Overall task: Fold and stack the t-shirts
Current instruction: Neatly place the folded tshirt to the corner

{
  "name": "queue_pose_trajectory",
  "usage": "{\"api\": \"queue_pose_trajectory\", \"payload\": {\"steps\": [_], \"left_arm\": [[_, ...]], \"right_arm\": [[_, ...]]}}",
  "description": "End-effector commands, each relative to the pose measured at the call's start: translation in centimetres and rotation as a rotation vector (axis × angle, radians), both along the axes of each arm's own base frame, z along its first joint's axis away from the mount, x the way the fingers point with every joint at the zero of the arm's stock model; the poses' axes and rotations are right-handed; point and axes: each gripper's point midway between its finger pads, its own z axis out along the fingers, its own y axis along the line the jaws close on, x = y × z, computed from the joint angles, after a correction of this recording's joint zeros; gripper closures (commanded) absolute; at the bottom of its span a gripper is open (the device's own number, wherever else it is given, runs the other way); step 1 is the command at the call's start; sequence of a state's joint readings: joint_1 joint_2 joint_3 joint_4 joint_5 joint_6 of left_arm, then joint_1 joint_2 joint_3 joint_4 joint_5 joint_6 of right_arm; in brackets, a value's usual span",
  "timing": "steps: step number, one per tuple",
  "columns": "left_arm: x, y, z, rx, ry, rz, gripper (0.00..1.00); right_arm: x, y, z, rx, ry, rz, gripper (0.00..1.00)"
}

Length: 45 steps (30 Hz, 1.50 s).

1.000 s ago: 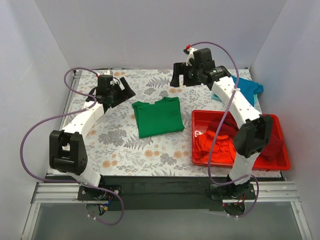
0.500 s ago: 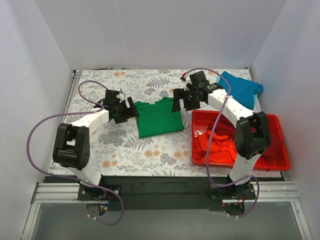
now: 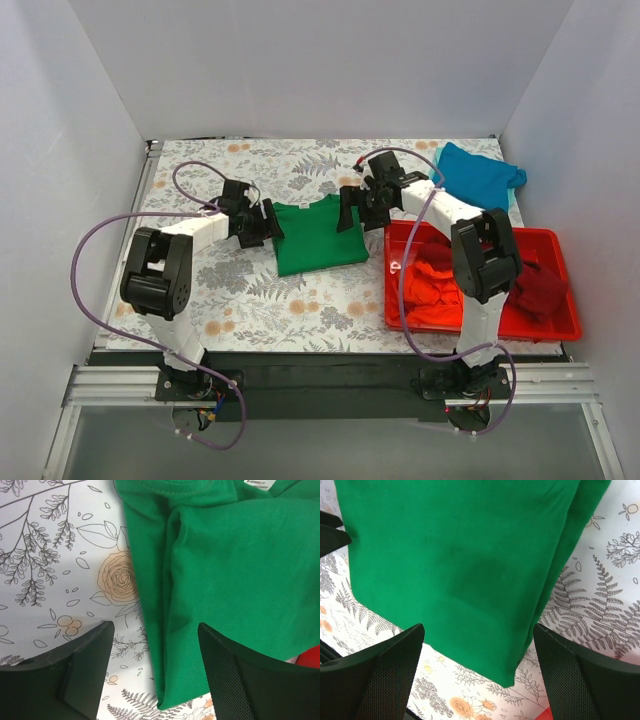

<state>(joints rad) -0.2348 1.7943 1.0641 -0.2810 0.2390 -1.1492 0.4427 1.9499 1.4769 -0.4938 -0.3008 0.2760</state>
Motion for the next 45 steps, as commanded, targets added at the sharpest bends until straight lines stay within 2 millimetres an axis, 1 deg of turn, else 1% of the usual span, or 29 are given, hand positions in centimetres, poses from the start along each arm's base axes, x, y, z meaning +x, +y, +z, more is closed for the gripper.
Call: {"api": "queue_pose_trajectory", "payload": {"steps": [1,3,4,6,9,10,11,13,17,22,24,27,28,32,33,38,39,40,41,43,45], "left_arm": [[0.9,-0.7,0.7,-0.014,-0.032,-0.022,0.34],[0.9,-0.9,0.3,-0.025,-0.021,-0.022,0.35],[0.8,-0.9,0.2,-0.026,-0.016,-0.024,0.38],[0.8,-0.9,0.0,-0.024,-0.013,-0.022,0.39],[0.9,-0.9,-0.5,-0.015,-0.008,-0.02,0.45],[1.1,-1.1,-0.4,-0.017,-0.012,-0.022,0.48],[1.0,-1.1,-0.7,-0.015,-0.003,-0.024,0.49],[1.2,-1.3,-0.6,-0.02,-0.004,-0.023,0.5],[1.1,-1.3,-0.9,-0.008,-0.002,-0.023,0.57],[1.0,-1.3,-1.2,0.003,0.004,-0.022,0.73],[0.9,-1.1,-1.5,0.023,0.012,-0.019,0.84],[0.9,-0.8,-1.8,0.05,0.021,-0.007,0.98],[0.8,-0.7,-2.0,0.053,0.027,-0.006,1.0],[0.6,-0.7,-2.5,0.069,0.044,-0.006,1.0],[0.6,-0.7,-2.6,0.071,0.049,-0.007,1.0],[0.3,-1.0,-3.0,0.075,0.061,-0.017,1.0],[0.3,-0.9,-3.1,0.077,0.062,-0.018,1.0],[0.3,-1.0,-3.1,0.078,0.062,-0.017,1.0],[0.2,-1.0,-3.2,0.078,0.065,-0.021,1.0],[0.2,-1.2,-3.2,0.075,0.066,-0.023,1.0],[0.1,-1.3,-3.2,0.074,0.066,-0.026,1.0]], "right_arm": [[1.2,0.0,-0.8,-0.01,0.003,-0.025,0.04],[1.4,-0.1,-1.4,-0.02,0.015,-0.041,0.05],[1.4,-0.2,-1.8,-0.029,0.022,-0.049,0.05],[1.8,-0.7,-2.3,-0.058,0.019,-0.077,0.05],[2.2,-1.3,-2.8,-0.092,0.019,-0.119,0.05],[2.2,-1.3,-3.1,-0.097,0.025,-0.129,0.05],[2.3,-1.4,-3.2,-0.102,0.026,-0.134,0.05],[2.2,-1.5,-3.6,-0.108,0.033,-0.14,0.05],[2.2,-1.6,-4.5,-0.12,0.053,-0.161,0.06],[2.0,-1.0,-5.4,-0.129,0.064,-0.172,0.07],[2.2,-0.5,-5.5,-0.117,0.064,-0.173,0.07],[1.9,0.4,-5.6,-0.077,0.077,-0.157,0.09],[2.0,0.7,-5.4,-0.056,0.071,-0.154,0.1],[1.2,2.1,-5.4,0.003,0.078,-0.111,0.15],[0.7,2.3,-5.7,0.007,0.086,-0.1,0.17],[-0.1,3.7,-6.2,0.043,0.092,-0.065,0.27],[-0.3,4.1,-6.3,0.048,0.094,-0.055,0.31],[-0.5,4.2,-6.5,0.051,0.098,-0.051,0.34],[-0.5,4.5,-6.5,0.058,0.098,-0.049,0.39],[-0.6,5.0,-6.7,0.061,0.1,-0.039,0.43],[-0.8,5.5,-7.0,0.062,0.104,-0.028,0.53]]}}
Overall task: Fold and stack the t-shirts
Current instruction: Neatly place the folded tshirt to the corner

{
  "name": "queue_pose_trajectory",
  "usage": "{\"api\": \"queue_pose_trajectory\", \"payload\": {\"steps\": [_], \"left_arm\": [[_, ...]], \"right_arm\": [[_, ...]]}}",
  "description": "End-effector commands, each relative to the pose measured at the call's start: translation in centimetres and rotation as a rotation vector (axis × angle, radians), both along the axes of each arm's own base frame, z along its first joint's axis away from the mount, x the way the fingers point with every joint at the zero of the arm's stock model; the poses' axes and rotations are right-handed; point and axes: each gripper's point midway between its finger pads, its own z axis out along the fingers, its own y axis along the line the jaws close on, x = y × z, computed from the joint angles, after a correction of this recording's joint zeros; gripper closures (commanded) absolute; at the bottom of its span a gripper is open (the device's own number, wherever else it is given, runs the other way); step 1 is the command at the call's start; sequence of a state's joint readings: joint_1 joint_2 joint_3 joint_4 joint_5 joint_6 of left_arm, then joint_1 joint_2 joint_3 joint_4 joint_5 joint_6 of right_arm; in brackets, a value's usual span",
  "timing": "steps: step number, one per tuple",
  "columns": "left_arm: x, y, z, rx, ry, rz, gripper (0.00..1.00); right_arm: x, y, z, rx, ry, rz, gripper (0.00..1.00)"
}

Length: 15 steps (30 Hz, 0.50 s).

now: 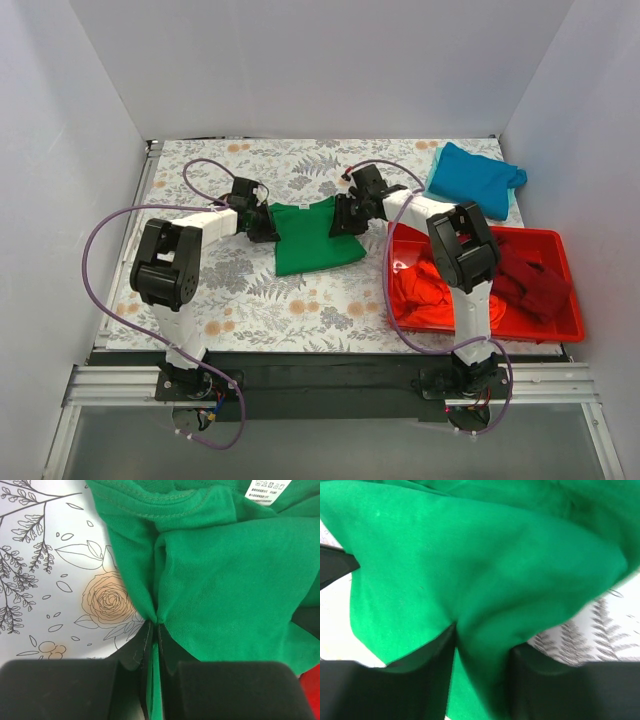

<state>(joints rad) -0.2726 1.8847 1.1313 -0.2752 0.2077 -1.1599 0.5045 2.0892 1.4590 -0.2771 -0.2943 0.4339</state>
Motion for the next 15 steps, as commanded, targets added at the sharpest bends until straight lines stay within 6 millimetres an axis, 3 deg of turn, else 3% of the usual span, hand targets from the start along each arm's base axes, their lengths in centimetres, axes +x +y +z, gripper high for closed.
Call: {"api": "queue_pose_trajectory", "payload": {"steps": [1,3,4,5,6,7,10,15], "left_arm": [[-1.2,0.1,-1.8,0.049,0.056,-0.016,1.0],[-1.0,-0.1,-1.5,0.045,0.049,-0.017,1.0],[-1.1,-0.1,-1.6,0.045,0.052,-0.017,0.95],[-1.0,0.0,-1.5,0.046,0.049,-0.014,0.86],[-0.9,0.0,-1.3,0.047,0.046,-0.011,0.74],[-0.9,0.0,-1.1,0.049,0.044,-0.008,0.58],[-0.5,0.1,0.0,0.049,0.018,-0.003,0.38],[0.3,0.9,2.1,0.052,-0.038,0.017,0.28]], "right_arm": [[-1.8,1.3,-2.3,0.0,0.068,0.044,0.57],[-1.7,1.5,-2.3,0.0,0.063,0.049,0.7],[-1.6,1.6,-2.3,0.0,0.058,0.051,0.75],[-1.4,1.5,-2.2,-0.005,0.051,0.046,0.92],[-1.2,1.5,-1.9,-0.009,0.04,0.044,0.99],[-1.2,1.3,-1.9,-0.019,0.036,0.043,0.99],[-0.8,0.6,-1.6,-0.06,0.012,0.045,0.99],[0.9,-1.0,0.0,-0.174,-0.065,0.043,0.99]]}}
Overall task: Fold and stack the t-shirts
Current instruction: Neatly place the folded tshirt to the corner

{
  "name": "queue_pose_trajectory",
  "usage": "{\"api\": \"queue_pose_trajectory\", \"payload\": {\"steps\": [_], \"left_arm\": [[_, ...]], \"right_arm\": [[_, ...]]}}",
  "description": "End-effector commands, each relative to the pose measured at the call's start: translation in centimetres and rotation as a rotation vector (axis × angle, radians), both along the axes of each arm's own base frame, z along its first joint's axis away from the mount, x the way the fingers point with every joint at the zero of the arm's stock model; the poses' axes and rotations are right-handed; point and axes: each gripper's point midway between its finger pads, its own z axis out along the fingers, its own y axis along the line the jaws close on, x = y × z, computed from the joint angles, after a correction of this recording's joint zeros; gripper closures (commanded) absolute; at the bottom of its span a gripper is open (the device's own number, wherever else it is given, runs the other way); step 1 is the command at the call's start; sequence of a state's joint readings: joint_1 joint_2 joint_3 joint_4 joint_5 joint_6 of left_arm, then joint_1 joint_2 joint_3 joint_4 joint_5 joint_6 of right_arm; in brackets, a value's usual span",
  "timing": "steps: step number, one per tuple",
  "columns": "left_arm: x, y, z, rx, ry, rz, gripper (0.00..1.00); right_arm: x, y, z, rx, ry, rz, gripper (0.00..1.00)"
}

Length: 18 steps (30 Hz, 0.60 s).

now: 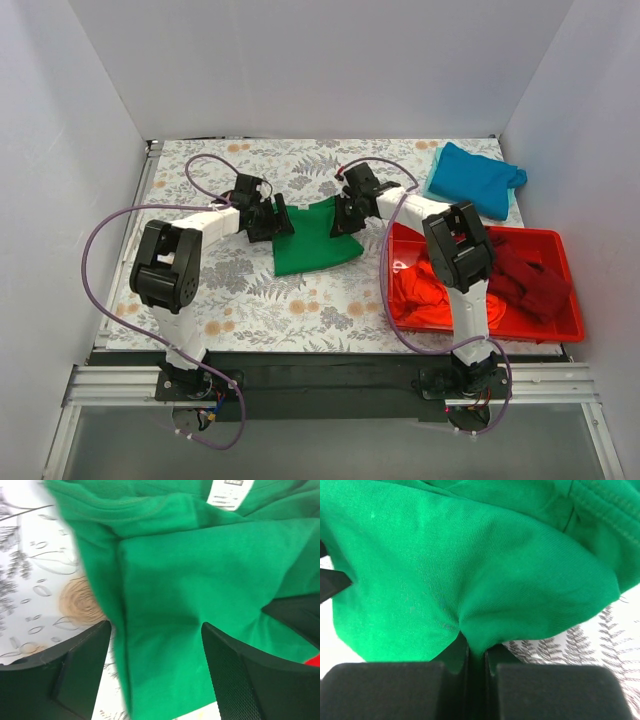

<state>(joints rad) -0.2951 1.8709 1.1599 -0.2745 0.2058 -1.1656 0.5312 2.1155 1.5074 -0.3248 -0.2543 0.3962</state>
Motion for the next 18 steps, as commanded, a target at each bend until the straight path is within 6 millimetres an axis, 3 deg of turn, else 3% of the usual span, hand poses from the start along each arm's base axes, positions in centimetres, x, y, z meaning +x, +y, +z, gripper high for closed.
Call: {"api": "queue_pose_trajectory", "payload": {"steps": [1,6,7,18], "left_arm": [[-0.3,2.3,0.8,0.066,-0.005,0.041,0.27],[0.4,3.9,1.7,0.052,-0.02,0.075,0.26],[0.5,4.2,1.7,0.047,-0.017,0.081,0.25],[0.8,4.9,1.6,0.02,-0.004,0.097,0.25]], "right_arm": [[1.4,-1.8,0.7,-0.135,-0.064,0.008,0.99],[3.6,-4.2,2.2,-0.248,-0.116,0.012,0.99],[4.6,-4.3,3.2,-0.25,-0.144,0.01,0.99],[11.5,-10.0,6.2,-0.364,-0.24,-0.057,0.99]]}}
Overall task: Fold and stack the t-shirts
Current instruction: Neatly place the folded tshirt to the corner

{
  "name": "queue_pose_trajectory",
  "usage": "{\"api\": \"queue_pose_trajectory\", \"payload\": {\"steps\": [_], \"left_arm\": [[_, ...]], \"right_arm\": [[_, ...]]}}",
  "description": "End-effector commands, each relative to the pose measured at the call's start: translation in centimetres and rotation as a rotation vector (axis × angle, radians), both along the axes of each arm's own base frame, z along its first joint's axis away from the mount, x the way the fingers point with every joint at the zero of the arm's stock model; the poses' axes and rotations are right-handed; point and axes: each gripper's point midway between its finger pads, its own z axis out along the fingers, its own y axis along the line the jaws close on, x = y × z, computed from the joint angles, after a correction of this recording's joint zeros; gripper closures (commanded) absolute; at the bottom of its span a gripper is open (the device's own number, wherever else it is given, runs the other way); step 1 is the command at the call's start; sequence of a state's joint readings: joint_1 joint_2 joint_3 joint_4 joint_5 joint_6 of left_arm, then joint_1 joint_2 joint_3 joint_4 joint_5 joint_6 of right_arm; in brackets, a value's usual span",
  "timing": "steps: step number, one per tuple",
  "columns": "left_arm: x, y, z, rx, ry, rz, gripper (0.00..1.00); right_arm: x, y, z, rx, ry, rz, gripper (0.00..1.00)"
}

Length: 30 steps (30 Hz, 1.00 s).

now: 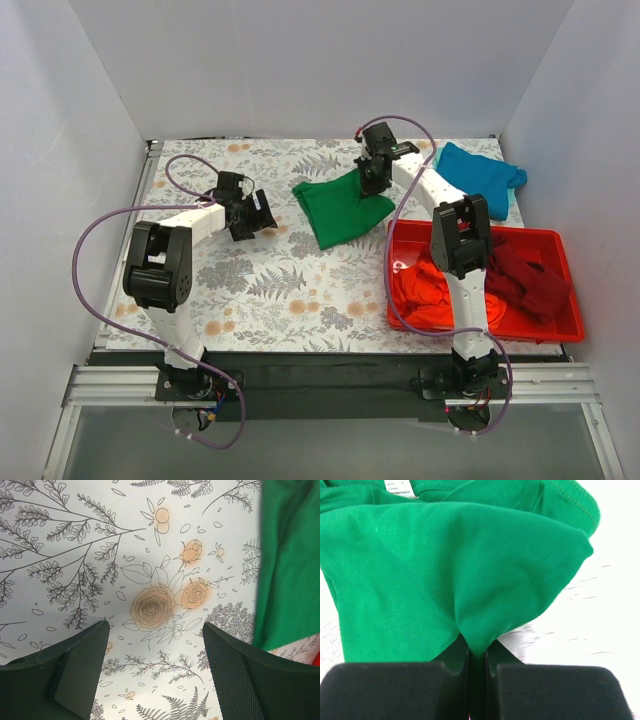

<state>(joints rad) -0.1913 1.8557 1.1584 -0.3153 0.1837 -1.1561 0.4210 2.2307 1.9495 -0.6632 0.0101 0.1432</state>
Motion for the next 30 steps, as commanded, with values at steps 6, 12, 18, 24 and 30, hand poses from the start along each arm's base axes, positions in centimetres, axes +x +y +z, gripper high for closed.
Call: {"api": "queue_pose_trajectory", "payload": {"steps": [6,12,18,24,30], "left_arm": [[-0.2,0.5,1.2,-0.007,-0.013,-0.006,0.25],[-0.2,0.4,0.9,-0.016,0.003,-0.011,0.25],[-0.3,0.3,0.6,-0.018,0.013,-0.013,0.25],[-0.4,0.4,0.0,-0.01,0.03,-0.012,0.25],[-0.6,0.4,-0.3,-0.01,0.037,-0.013,0.25]], "right_arm": [[6.0,-5.4,3.5,-0.086,-0.124,-0.069,0.99],[8.4,-9.7,5.4,-0.11,-0.182,-0.142,0.99],[9.9,-14.1,8.4,-0.11,-0.247,-0.215,0.99],[10.6,-17.5,11.9,-0.064,-0.305,-0.297,0.99],[10.3,-19.6,14.6,-0.044,-0.347,-0.365,0.99]]}}
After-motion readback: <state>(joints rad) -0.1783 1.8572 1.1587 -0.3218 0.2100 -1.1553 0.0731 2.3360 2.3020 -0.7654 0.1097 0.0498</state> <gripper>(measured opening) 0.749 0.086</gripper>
